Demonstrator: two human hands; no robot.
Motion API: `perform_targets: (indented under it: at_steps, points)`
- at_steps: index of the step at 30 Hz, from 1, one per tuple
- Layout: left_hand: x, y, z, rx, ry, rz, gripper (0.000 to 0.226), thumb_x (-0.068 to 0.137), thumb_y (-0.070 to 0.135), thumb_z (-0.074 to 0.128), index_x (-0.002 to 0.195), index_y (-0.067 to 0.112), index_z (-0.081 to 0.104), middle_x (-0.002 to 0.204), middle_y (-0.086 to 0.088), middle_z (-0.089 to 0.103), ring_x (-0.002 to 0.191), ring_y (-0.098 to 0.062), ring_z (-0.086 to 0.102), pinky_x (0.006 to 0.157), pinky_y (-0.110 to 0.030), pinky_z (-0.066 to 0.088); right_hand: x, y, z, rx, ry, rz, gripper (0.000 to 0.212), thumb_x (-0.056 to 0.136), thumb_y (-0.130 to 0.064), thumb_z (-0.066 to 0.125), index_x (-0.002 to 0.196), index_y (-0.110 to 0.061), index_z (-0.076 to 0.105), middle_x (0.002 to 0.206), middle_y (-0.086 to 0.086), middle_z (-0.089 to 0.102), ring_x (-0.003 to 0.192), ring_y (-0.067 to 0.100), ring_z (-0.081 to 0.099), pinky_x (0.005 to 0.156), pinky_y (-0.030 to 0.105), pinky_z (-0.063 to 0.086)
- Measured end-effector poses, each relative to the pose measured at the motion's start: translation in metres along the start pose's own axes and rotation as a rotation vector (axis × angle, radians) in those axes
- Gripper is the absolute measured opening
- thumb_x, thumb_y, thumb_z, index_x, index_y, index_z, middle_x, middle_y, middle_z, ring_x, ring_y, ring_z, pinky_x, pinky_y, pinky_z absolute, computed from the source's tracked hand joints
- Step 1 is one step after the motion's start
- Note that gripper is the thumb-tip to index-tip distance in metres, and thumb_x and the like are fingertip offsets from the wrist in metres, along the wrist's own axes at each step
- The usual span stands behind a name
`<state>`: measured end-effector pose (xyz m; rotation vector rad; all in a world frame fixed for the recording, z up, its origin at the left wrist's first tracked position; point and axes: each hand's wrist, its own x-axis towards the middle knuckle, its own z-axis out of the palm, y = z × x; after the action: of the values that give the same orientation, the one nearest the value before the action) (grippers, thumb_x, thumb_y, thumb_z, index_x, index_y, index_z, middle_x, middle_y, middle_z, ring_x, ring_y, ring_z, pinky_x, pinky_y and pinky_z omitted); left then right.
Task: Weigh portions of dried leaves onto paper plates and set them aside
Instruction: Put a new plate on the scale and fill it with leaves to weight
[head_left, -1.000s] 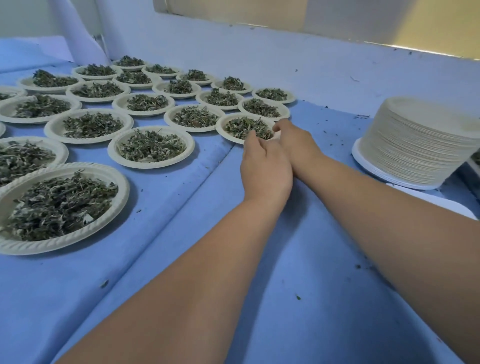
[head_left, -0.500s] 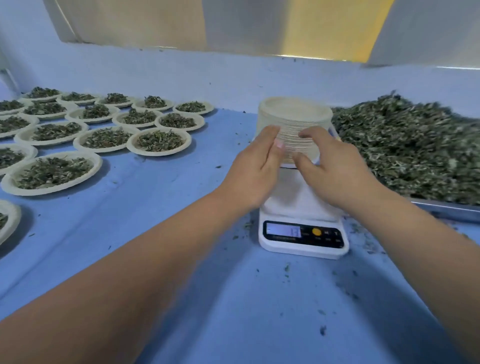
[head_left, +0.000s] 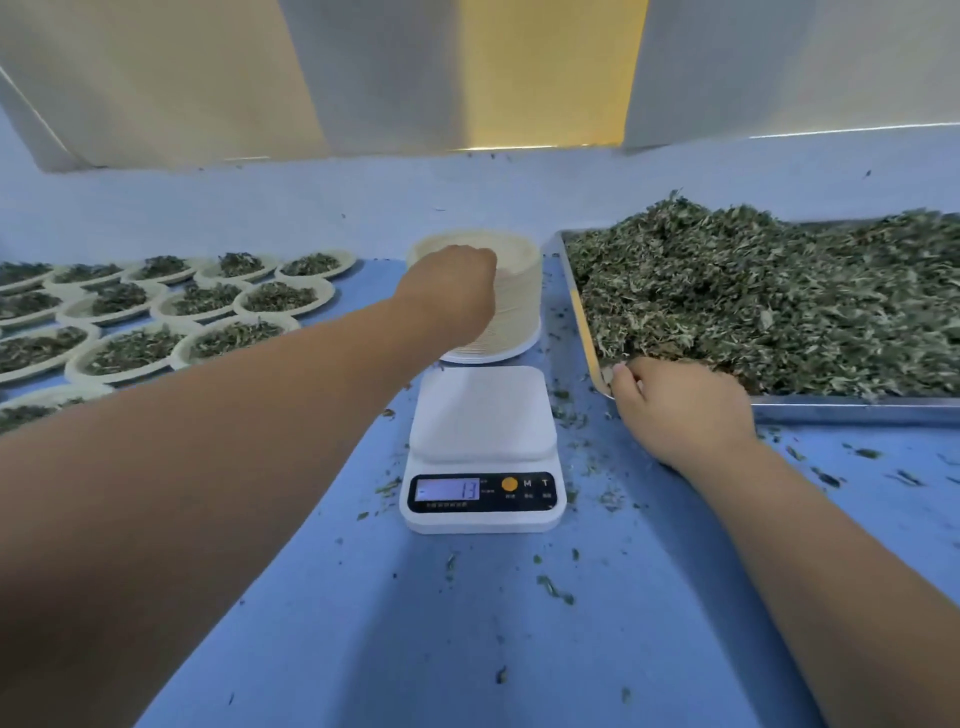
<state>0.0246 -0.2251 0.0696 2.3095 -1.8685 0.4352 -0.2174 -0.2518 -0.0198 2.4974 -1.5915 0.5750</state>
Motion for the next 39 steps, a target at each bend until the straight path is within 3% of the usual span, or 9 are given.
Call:
perform_targets:
  at_steps: [7, 15, 18, 23, 27, 30, 34, 37, 39]
  points:
    - [0.000, -0.005, -0.002, 0.249, -0.015, 0.102, 0.033, 0.090, -0.002, 0.052, 0.120, 0.010, 0.056, 0.101, -0.007, 0.050, 0.102, -0.033, 0.059, 0.069, -0.038, 0.039, -0.001, 0.000, 0.002, 0.020, 0.025, -0.004, 0.046, 0.105, -0.038, 0.028, 0.067, -0.021, 0.049, 0.056, -0.002, 0.050, 0.049, 0.017, 0.045, 0.064, 0.034, 0.030]
    - [0.000, -0.005, -0.014, 0.432, -0.027, 0.266, 0.019, 0.090, -0.004, 0.054, 0.094, 0.013, 0.048, 0.071, 0.000, 0.033, 0.064, -0.024, 0.041, 0.053, -0.033, 0.031, 0.002, -0.003, 0.005, 0.016, 0.060, -0.006, 0.044, 0.103, -0.035, 0.030, 0.066, -0.020, 0.048, 0.055, -0.001, 0.049, 0.048, 0.019, 0.043, 0.053, 0.030, 0.022]
    - [0.003, -0.007, -0.012, 0.509, -0.007, 0.309, 0.020, 0.091, -0.002, 0.054, 0.107, 0.009, 0.053, 0.069, -0.001, 0.033, 0.054, -0.019, 0.030, 0.046, -0.030, 0.020, 0.003, -0.005, 0.006, 0.028, 0.075, 0.002, 0.039, 0.102, -0.034, 0.031, 0.070, -0.021, 0.048, 0.056, -0.001, 0.051, 0.050, 0.019, 0.045, 0.051, 0.029, 0.019]
    - [0.002, -0.005, -0.012, 0.490, 0.118, 0.356, 0.051, 0.086, -0.003, 0.060, 0.132, 0.006, 0.040, 0.070, -0.002, 0.028, 0.052, -0.021, 0.026, 0.048, -0.032, 0.016, 0.001, -0.004, 0.005, 0.040, 0.071, 0.000, 0.037, 0.102, -0.032, 0.032, 0.071, -0.020, 0.049, 0.056, 0.000, 0.051, 0.051, 0.020, 0.047, 0.051, 0.028, 0.018]
    - [-0.004, -0.005, -0.012, 0.260, 0.273, 0.181, 0.029, 0.079, -0.006, 0.054, 0.097, 0.013, 0.042, 0.080, -0.003, 0.034, 0.069, -0.026, 0.036, 0.063, -0.038, 0.027, 0.000, -0.005, 0.002, 0.061, 0.068, -0.013, 0.038, 0.101, -0.031, 0.033, 0.069, -0.020, 0.048, 0.056, 0.000, 0.051, 0.052, 0.019, 0.046, 0.051, 0.028, 0.018]
    - [-0.009, -0.010, -0.004, -0.081, 0.390, -0.044, 0.022, 0.078, -0.004, 0.049, 0.090, 0.013, 0.052, 0.091, -0.007, 0.048, 0.086, -0.029, 0.042, 0.070, -0.039, 0.033, -0.002, -0.006, 0.001, 0.049, 0.060, -0.011, 0.037, 0.101, -0.031, 0.033, 0.070, -0.019, 0.048, 0.057, -0.001, 0.051, 0.051, 0.018, 0.046, 0.050, 0.028, 0.019]
    - [-0.027, -0.011, 0.014, -0.643, 0.615, -0.178, 0.030, 0.081, -0.008, 0.049, 0.090, 0.008, 0.073, 0.106, -0.002, 0.059, 0.104, -0.020, 0.054, 0.080, -0.015, 0.035, 0.000, -0.006, 0.000, 0.109, 0.063, 0.002, 0.025, 0.101, -0.033, 0.037, 0.095, -0.018, 0.056, 0.058, -0.004, 0.054, 0.051, 0.015, 0.048, 0.058, 0.030, 0.029]
    - [-0.052, -0.008, 0.025, -0.863, 0.729, -0.202, 0.032, 0.080, -0.011, 0.053, 0.079, 0.015, 0.072, 0.102, 0.007, 0.051, 0.092, -0.003, 0.050, 0.079, -0.009, 0.039, -0.002, -0.008, -0.001, 0.247, 0.094, -0.022, 0.037, 0.101, -0.031, 0.047, 0.135, -0.018, 0.048, 0.090, 0.003, 0.073, 0.063, 0.023, 0.061, 0.075, 0.039, 0.047]
    - [-0.069, -0.011, 0.028, -0.957, 0.741, -0.243, 0.039, 0.079, -0.013, 0.057, 0.074, 0.023, 0.070, 0.094, 0.011, 0.048, 0.082, 0.005, 0.050, 0.073, -0.011, 0.040, -0.005, -0.012, -0.003, 0.396, 0.153, -0.055, 0.053, 0.098, -0.025, 0.055, 0.147, -0.019, 0.036, 0.122, 0.006, 0.070, 0.079, 0.027, 0.067, 0.084, 0.041, 0.052]
